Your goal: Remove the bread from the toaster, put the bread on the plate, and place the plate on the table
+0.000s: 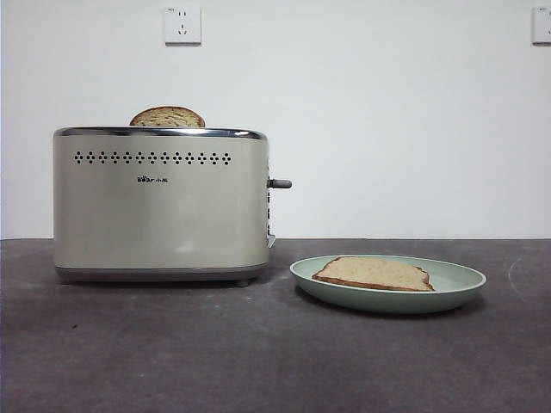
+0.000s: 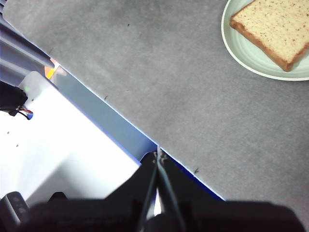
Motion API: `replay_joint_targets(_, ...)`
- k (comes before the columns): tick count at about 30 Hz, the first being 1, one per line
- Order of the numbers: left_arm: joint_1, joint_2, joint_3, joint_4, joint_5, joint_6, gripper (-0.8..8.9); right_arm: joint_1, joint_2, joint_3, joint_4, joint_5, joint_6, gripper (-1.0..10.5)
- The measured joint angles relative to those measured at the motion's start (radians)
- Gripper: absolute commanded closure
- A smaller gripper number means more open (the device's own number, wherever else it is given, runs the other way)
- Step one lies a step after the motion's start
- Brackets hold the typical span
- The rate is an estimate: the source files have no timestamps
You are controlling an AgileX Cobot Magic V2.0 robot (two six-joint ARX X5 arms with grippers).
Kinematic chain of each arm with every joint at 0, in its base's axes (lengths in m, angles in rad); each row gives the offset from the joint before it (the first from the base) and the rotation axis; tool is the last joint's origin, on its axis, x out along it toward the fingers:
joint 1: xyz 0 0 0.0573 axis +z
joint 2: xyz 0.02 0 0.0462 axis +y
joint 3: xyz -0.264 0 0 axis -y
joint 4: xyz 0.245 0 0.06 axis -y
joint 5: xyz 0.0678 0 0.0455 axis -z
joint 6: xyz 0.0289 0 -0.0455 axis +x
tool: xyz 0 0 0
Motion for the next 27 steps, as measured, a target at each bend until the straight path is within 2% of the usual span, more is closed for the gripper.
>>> replay_joint_targets(27,0.0,0.0,0.0,0.018,-0.002,-0.005,8.18,0.0,-0.002,0.0,0.0,0.0,0.0,9.5)
